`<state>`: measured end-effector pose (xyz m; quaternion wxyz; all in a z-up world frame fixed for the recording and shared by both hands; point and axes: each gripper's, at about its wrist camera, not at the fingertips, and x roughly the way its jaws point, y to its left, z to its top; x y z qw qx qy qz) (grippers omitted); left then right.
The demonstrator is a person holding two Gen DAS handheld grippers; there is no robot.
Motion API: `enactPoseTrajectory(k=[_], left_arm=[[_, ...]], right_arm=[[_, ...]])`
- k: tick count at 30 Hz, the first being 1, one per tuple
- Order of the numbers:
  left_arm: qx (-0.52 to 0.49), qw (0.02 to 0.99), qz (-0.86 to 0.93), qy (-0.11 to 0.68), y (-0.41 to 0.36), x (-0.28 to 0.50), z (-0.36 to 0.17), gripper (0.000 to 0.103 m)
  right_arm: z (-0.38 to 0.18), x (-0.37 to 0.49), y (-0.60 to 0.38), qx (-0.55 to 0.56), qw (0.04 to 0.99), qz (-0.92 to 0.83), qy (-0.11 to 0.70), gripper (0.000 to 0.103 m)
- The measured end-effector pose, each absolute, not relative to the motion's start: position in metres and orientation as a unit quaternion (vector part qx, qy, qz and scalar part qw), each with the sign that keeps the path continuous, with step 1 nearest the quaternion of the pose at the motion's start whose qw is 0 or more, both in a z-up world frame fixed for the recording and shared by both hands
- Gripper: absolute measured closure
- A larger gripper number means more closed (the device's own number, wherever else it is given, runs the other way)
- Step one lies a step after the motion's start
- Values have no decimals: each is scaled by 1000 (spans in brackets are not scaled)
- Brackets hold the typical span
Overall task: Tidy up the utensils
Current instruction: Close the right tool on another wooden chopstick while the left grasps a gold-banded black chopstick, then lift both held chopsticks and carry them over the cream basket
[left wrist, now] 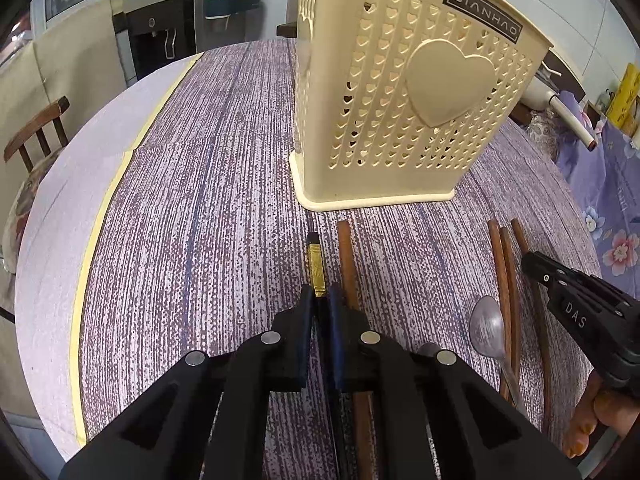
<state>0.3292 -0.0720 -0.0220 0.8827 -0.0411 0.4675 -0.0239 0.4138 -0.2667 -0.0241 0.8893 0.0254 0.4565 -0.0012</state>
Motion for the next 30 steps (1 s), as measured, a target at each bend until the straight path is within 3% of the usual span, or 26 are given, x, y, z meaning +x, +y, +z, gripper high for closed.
enactPoseTrajectory(k=[16, 30], left_arm=[[-73, 888, -44, 452, -64, 326, -7, 95], [-89, 925, -81, 362, -48, 301, 75, 95]], right_arm=[[-8, 410, -283, 76, 899, 13, 432, 95], [83, 372, -291, 92, 933, 54, 344, 95]])
